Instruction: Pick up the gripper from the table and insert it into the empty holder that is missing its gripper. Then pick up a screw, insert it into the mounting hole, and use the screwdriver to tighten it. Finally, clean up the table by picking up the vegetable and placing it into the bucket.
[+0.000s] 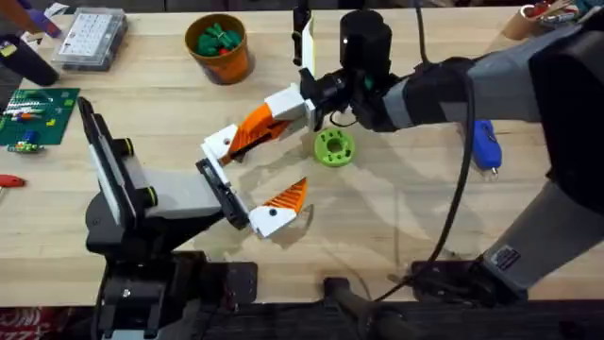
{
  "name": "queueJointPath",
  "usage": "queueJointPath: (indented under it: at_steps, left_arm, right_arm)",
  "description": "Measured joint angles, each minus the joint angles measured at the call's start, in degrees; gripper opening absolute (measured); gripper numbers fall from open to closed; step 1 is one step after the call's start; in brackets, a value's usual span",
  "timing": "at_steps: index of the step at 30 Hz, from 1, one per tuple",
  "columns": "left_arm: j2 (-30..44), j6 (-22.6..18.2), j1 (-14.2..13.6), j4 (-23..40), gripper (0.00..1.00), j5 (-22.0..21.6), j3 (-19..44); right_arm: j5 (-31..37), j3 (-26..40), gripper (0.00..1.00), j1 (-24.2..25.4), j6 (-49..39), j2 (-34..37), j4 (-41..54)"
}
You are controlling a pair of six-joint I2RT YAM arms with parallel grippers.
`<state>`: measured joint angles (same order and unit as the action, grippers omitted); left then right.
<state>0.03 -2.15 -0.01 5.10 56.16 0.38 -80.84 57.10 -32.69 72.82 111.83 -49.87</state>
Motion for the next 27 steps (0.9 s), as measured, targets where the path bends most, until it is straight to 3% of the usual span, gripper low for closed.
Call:
queueJointPath:
  at_steps: [27]
  left_arm:
    - [0.0,-0.4,0.0,0.0,0.986,0.0,0.0]
  right_arm:
    - [-0.2,0.0,0.012,0.0,-0.9,0.0,-0.7]
